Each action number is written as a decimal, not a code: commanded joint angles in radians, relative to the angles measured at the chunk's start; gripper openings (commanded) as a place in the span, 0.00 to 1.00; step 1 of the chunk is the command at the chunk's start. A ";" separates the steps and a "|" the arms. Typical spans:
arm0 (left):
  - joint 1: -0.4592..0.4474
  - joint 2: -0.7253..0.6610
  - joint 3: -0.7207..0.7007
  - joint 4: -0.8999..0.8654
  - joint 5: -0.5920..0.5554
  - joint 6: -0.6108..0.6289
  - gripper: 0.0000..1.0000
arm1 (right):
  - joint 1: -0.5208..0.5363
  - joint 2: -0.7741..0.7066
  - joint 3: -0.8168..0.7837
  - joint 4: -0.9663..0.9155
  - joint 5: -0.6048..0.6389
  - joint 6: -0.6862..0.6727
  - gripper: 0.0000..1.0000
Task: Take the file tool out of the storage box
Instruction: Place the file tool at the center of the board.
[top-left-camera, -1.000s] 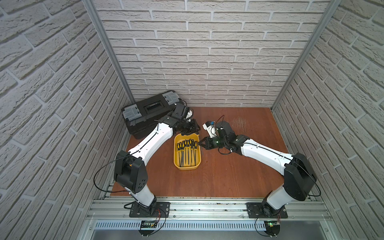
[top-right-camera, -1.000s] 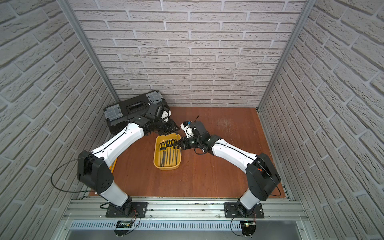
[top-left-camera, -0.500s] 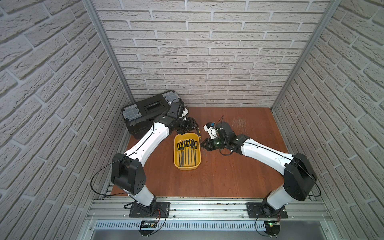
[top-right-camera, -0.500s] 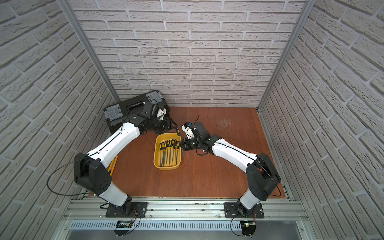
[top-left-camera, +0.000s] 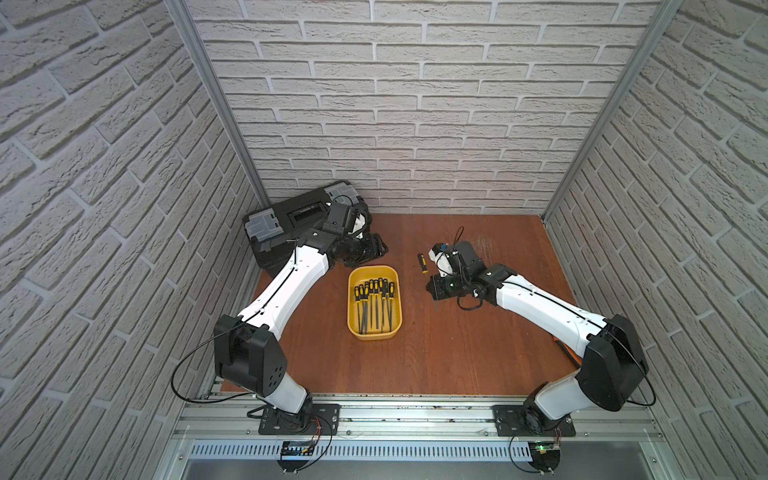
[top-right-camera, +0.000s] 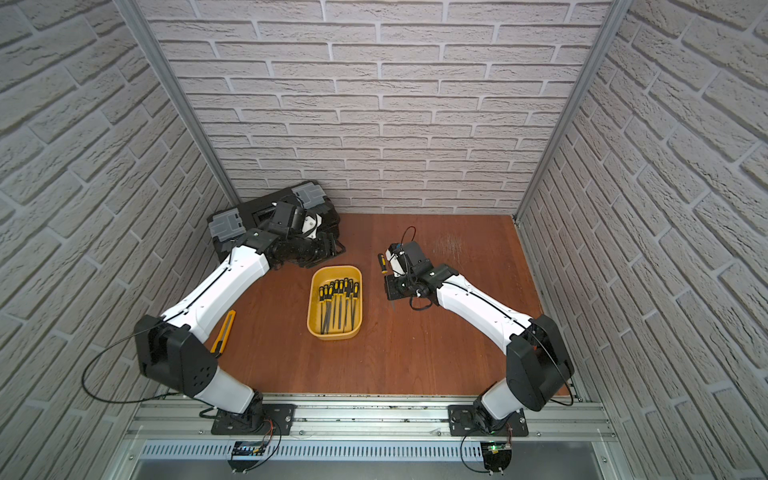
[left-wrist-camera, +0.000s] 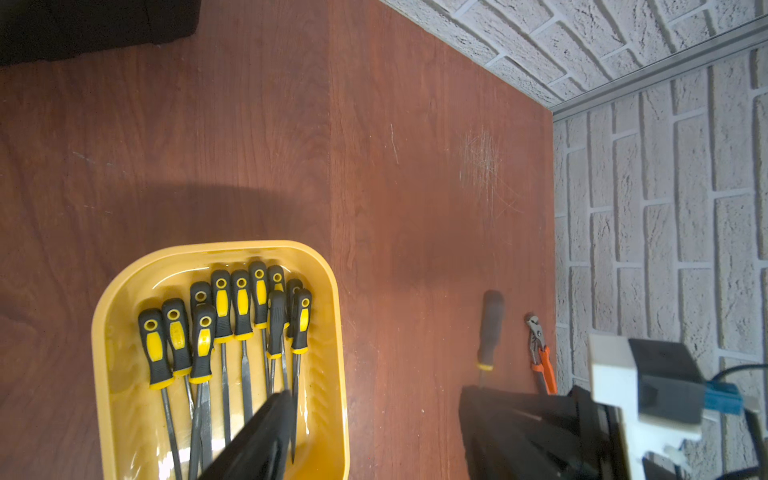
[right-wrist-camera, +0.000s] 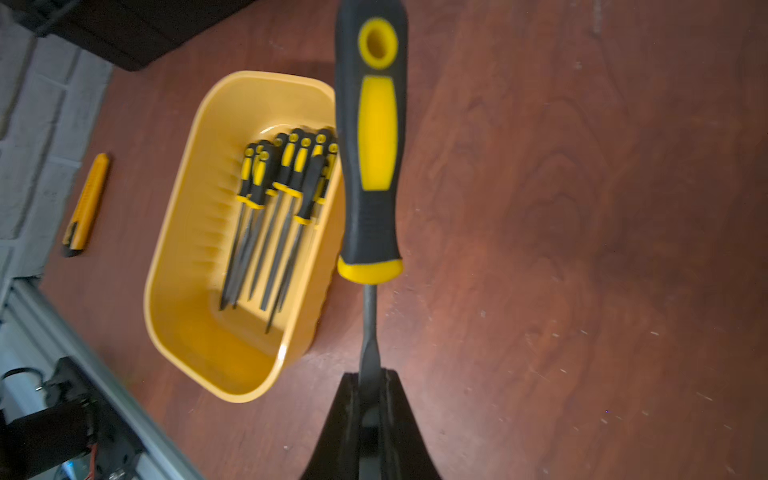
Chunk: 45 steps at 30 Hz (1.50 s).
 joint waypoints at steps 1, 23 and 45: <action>0.004 -0.028 -0.021 -0.018 -0.019 0.030 0.70 | -0.015 -0.029 0.023 -0.105 0.164 -0.038 0.10; -0.021 -0.024 -0.050 -0.025 -0.044 0.039 0.72 | -0.127 0.137 -0.089 -0.120 0.343 -0.044 0.11; -0.025 -0.022 -0.062 -0.050 -0.058 0.045 0.91 | -0.159 0.269 -0.093 -0.055 0.316 -0.048 0.21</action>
